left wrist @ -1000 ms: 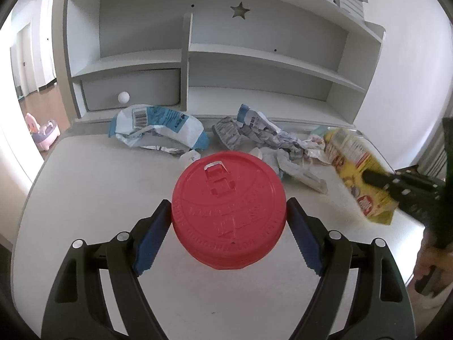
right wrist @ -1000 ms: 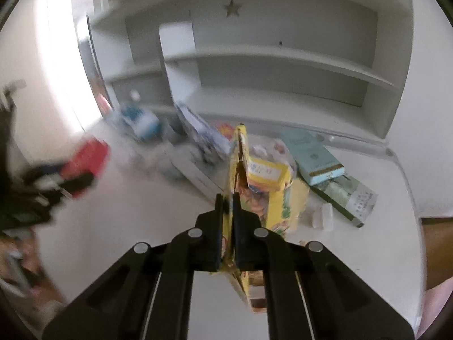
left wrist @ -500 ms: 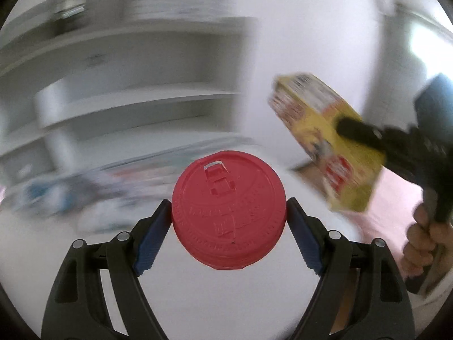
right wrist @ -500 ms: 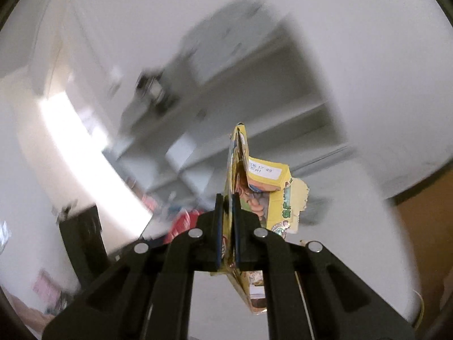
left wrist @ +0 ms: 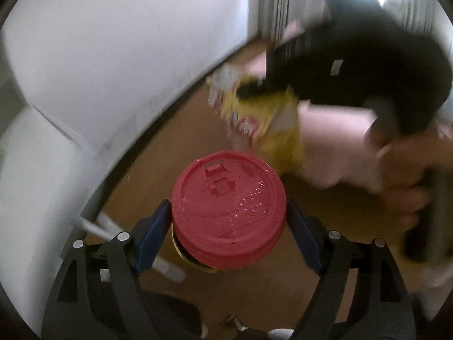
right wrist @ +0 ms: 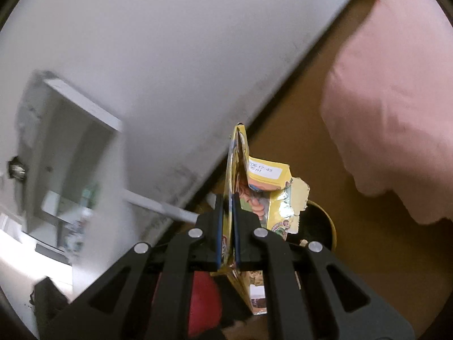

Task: Collect trash
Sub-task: 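Carry the lid and wrapper over the black bin and open both tools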

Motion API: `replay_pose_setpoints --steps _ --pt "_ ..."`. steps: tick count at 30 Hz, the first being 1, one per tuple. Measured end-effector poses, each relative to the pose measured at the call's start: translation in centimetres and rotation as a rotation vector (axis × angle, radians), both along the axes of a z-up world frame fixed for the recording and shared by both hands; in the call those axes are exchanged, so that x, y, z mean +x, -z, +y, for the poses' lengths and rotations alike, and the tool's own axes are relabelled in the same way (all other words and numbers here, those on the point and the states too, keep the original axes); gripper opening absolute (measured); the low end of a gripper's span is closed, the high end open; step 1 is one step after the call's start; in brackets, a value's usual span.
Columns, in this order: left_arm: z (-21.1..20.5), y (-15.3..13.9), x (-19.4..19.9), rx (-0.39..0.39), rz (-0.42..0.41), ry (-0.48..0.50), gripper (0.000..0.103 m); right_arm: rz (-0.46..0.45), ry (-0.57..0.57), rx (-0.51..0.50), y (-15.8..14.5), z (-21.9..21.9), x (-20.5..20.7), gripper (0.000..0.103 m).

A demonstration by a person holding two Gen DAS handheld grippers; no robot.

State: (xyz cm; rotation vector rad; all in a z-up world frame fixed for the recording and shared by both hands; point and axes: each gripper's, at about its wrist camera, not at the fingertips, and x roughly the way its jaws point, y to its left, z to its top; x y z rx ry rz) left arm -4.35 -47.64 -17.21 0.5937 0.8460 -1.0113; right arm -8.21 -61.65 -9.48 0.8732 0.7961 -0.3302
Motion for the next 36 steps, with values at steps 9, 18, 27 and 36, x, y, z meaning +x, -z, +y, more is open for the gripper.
replay_pose_setpoints --steps 9,18,27,36 --pt "-3.1 12.4 6.6 0.23 0.079 -0.143 0.079 0.186 -0.017 0.336 15.1 -0.2 1.6 0.007" --pt "-4.7 18.1 9.2 0.29 0.221 -0.187 0.079 0.26 -0.001 0.415 21.1 -0.9 4.3 0.007" --pt "-5.0 19.6 9.6 0.339 0.297 -0.176 0.082 0.285 -0.004 0.433 22.4 -1.3 5.4 0.013" --pt "-4.4 19.0 9.7 0.27 0.337 -0.217 0.097 0.236 0.129 0.363 19.2 -3.5 3.7 0.096"
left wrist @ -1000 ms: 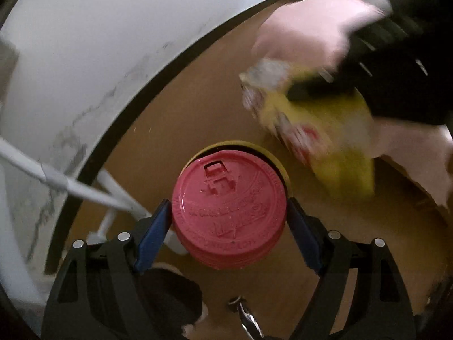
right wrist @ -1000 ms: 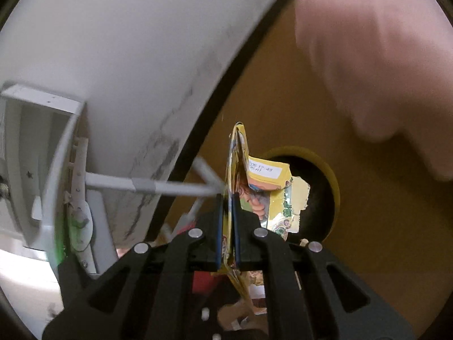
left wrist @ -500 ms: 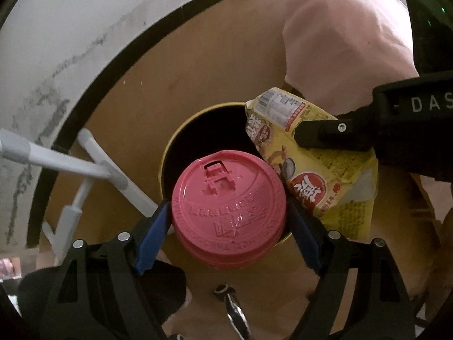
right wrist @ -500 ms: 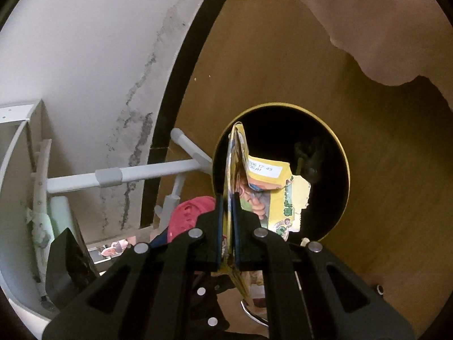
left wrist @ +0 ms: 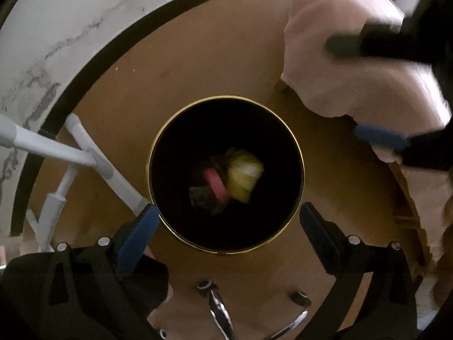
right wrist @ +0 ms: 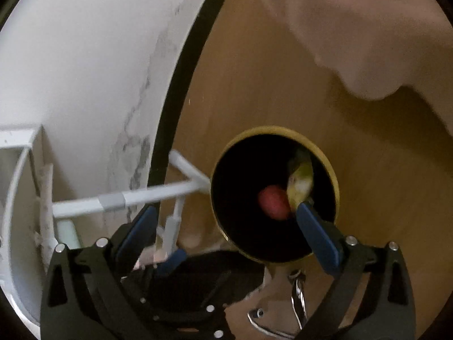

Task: Collect trash
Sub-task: 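Carry the lid and wrapper over the black bin and open both tools, then return both tools to the desk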

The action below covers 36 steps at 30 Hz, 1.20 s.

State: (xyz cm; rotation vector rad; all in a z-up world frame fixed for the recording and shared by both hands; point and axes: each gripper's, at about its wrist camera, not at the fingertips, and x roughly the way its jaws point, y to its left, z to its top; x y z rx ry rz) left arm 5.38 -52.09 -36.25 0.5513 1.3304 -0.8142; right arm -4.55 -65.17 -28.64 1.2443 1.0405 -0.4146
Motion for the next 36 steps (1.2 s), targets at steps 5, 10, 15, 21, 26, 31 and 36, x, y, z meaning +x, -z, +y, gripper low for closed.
replay_pose_setpoints --steps 5,10,15,21,26,31,36 --pt "-1.0 -5.0 -4.0 -0.126 -0.031 0.105 0.097 0.016 0.181 -0.36 -10.0 -4.1 -4.5 0.096" --pt "-0.3 -17.6 -10.3 -0.439 -0.16 0.286 0.097 -0.027 0.412 -0.855 -23.5 -3.2 -9.7 0.096" --pt "6.9 -29.5 -8.7 -0.618 -0.249 0.2 0.097 -0.18 0.369 -0.999 -28.6 1.5 -8.6 0.096" --pt "23.0 -35.7 -0.9 -0.523 -0.547 -0.175 0.097 -0.331 -0.065 -0.958 -28.0 10.5 0.2 0.096" --pt "38.9 -34.4 5.3 -0.277 -0.688 -0.572 0.097 -0.356 -0.292 -0.923 -26.7 17.6 5.4 0.096" --pt "50.1 -30.6 10.2 -0.191 -0.542 -0.83 0.097 -0.416 -0.529 -0.862 -26.7 25.6 11.9 0.096" --pt "53.3 -29.7 12.4 -0.216 -0.469 -0.869 0.097 -0.422 -0.716 -0.733 -25.5 31.5 19.1 0.096"
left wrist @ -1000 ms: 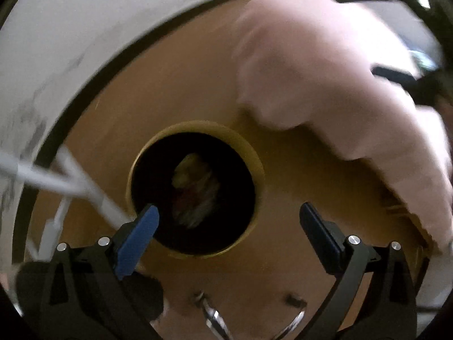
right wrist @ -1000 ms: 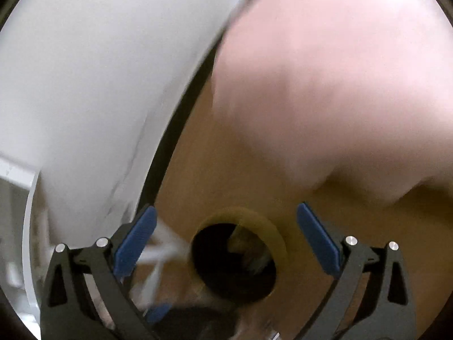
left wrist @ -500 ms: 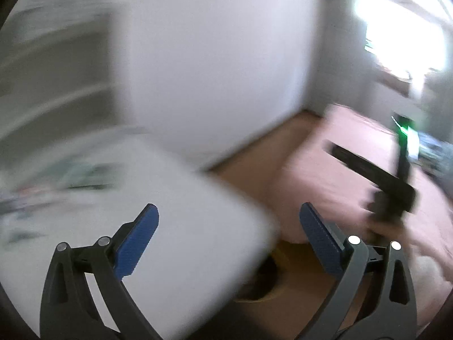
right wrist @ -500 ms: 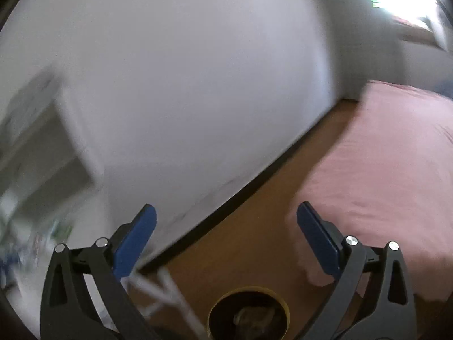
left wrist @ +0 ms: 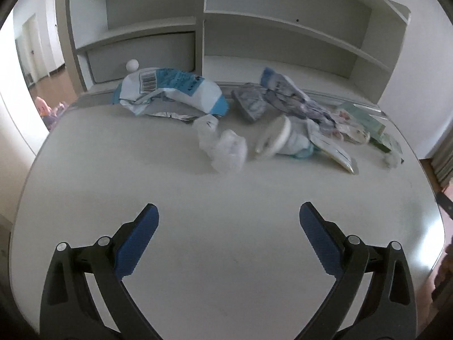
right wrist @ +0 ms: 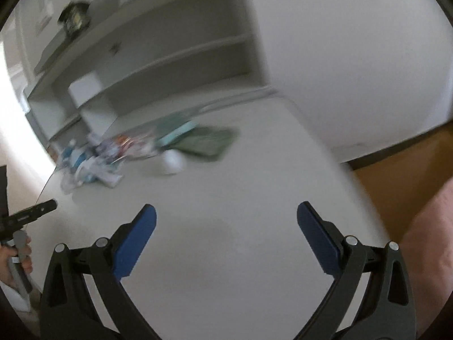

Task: Collect trash
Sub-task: 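Return both tools to the desk, then grasp the white bottle cap with the right tool while the left grasps a tissue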

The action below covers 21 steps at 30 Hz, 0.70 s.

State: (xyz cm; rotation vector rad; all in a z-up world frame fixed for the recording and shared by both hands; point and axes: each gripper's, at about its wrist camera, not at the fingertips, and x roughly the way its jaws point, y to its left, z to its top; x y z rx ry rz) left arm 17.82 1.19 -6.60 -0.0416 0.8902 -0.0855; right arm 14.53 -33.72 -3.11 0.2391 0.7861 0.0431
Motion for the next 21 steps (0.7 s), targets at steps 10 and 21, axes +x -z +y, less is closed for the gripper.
replay_pose_setpoints --steps 10,21 --pt "1.8 0.6 5.5 -0.005 0.027 0.031 0.097 0.075 -0.123 -0.149 1.4 6.7 8.7 0.074" --pt "2.4 1.6 7.1 -0.014 0.036 0.058 0.031 0.133 -0.136 -0.131 3.0 6.9 9.8 0.031"
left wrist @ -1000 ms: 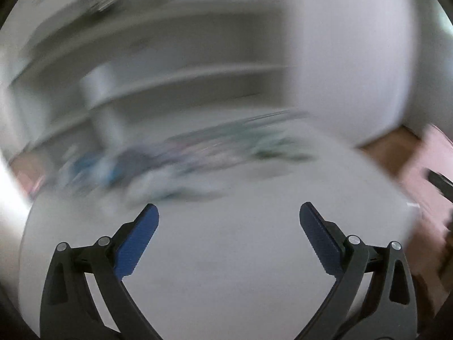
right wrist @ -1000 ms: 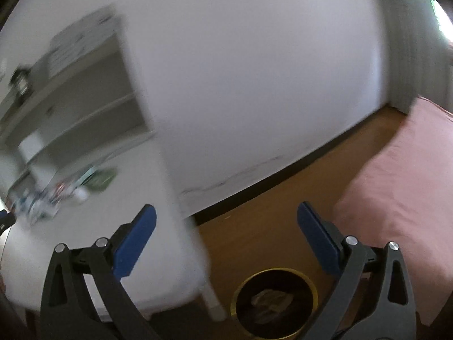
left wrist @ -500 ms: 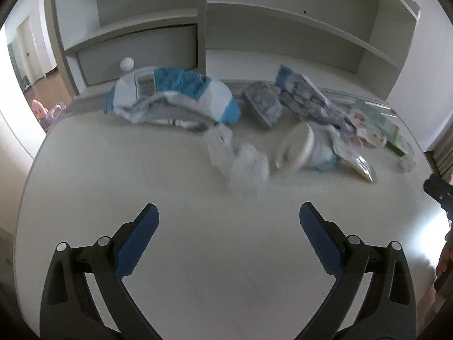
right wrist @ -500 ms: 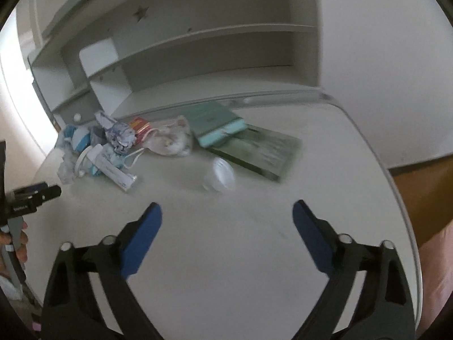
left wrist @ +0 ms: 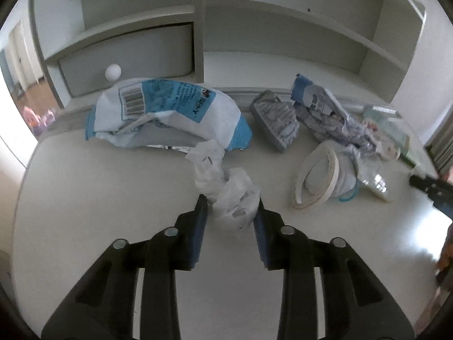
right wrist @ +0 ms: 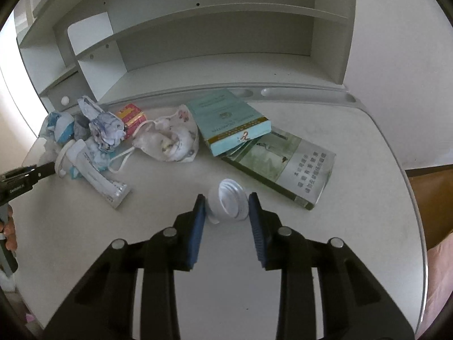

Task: Collect trash
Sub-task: 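Grasp the white bottle cap with the right tool while the left grasps a tissue, then carry the cap and tissue over the black bin and open both tools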

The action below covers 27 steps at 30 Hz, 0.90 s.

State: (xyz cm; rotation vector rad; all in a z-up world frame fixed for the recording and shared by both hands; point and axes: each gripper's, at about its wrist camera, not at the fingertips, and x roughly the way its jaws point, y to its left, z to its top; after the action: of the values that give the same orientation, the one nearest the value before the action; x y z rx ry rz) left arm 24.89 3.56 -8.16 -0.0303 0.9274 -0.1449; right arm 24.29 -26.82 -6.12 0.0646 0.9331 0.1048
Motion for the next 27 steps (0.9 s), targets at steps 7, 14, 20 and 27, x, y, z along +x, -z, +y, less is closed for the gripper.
replay_pose_setpoints --steps 7,14,20,27 --pt "0.2 -1.8 -1.8 -0.03 -0.061 -0.014 0.031 -0.081 -0.002 0.032 -2.5 -0.3 -1.7 0.031" --pt "-5.1 -4.5 -5.0 -0.079 -0.113 0.109 0.031 -0.067 0.018 0.138 -2.0 -2.2 -3.8 0.031" --pt "-17.6 -7.3 -8.8 -0.174 -0.166 0.398 0.031 -0.206 0.136 0.227 -7.2 -10.1 -10.7 0.031" --pt "-36.6 -5.7 -18.8 -0.209 -0.107 0.894 0.031 -0.179 0.433 0.215 -5.5 -23.6 -23.4 0.031"
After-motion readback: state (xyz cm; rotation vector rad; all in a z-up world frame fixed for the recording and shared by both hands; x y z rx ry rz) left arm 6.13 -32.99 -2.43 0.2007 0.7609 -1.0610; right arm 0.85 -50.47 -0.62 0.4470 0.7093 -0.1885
